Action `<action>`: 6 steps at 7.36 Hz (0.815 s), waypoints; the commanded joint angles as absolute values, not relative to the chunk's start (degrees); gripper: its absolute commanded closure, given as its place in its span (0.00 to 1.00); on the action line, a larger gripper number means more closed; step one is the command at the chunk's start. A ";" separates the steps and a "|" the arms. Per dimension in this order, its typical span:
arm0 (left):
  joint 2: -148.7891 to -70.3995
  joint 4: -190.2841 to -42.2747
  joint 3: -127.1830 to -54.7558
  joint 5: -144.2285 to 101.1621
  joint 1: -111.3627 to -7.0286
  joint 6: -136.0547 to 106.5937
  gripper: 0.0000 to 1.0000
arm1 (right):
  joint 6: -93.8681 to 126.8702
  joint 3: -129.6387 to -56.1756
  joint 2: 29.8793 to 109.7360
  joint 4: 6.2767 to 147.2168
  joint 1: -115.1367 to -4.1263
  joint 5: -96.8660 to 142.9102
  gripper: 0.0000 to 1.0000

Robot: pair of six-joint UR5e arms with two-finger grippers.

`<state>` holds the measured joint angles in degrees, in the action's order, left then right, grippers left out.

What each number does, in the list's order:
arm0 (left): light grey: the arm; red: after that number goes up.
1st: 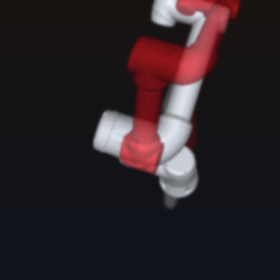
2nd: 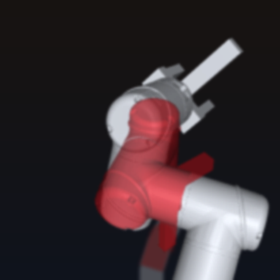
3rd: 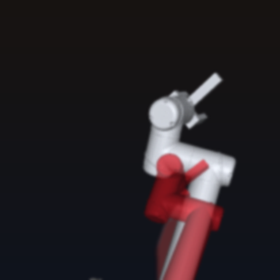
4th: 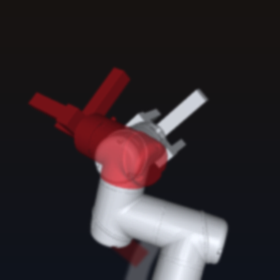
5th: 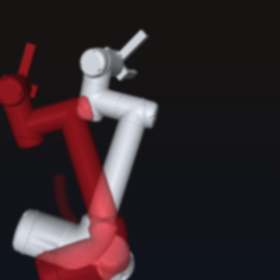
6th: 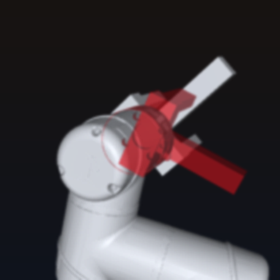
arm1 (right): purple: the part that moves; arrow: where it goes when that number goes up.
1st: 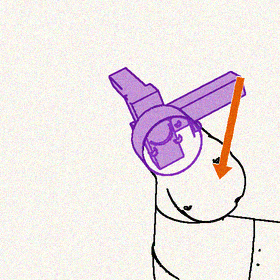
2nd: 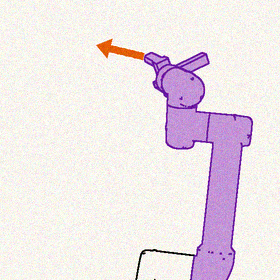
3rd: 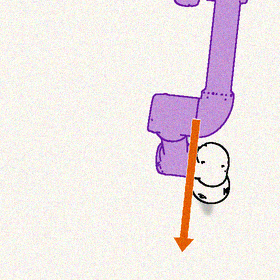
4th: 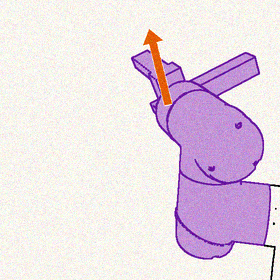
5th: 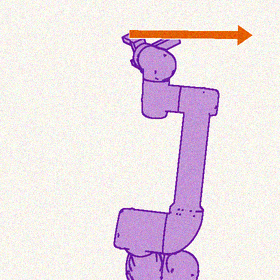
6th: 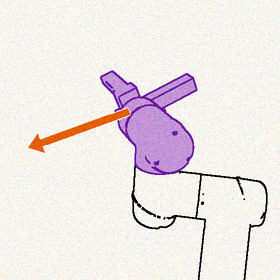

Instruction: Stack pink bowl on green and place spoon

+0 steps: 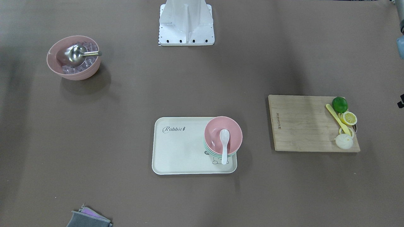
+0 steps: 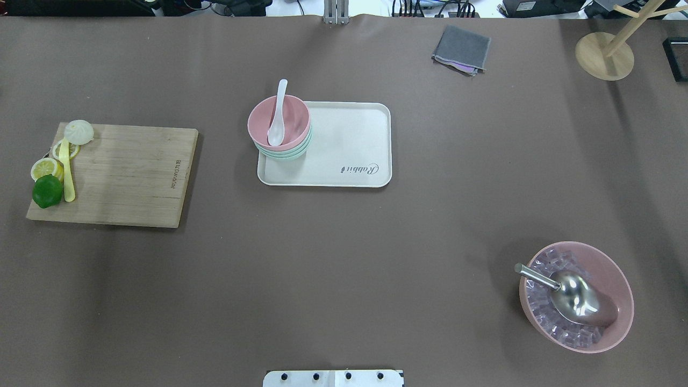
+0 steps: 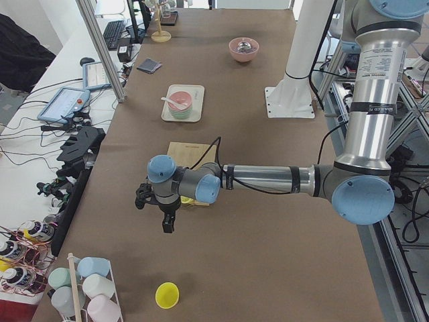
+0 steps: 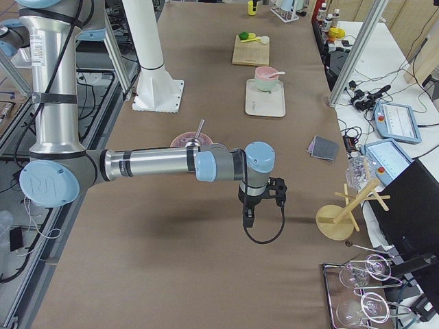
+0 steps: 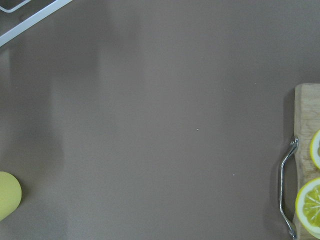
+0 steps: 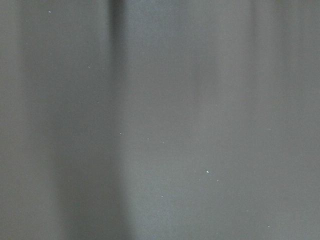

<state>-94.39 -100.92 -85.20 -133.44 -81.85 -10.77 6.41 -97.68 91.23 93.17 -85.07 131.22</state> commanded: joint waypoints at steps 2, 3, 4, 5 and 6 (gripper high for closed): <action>-94.22 -90.91 -91.65 -137.11 -84.63 -4.85 0.01 | 7.12 -97.74 91.23 93.16 -85.08 132.36 0.00; -93.78 -90.79 -92.19 -136.67 -85.07 -4.83 0.01 | 7.21 -97.65 91.23 93.16 -85.08 133.58 0.00; -93.78 -90.79 -91.94 -136.06 -85.17 -4.66 0.01 | 7.12 -97.73 91.23 93.16 -85.08 133.59 0.00; -93.61 -90.79 -92.02 -133.79 -85.60 -3.09 0.01 | 7.21 -97.73 91.14 93.08 -85.08 134.12 0.00; -93.52 -90.79 -91.50 -133.51 -86.21 -2.90 0.01 | 7.21 -97.65 91.06 93.08 -85.08 135.43 0.00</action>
<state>-93.66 -90.85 -91.82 -134.56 -85.57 -3.62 7.18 -97.71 91.15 93.11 -85.08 134.20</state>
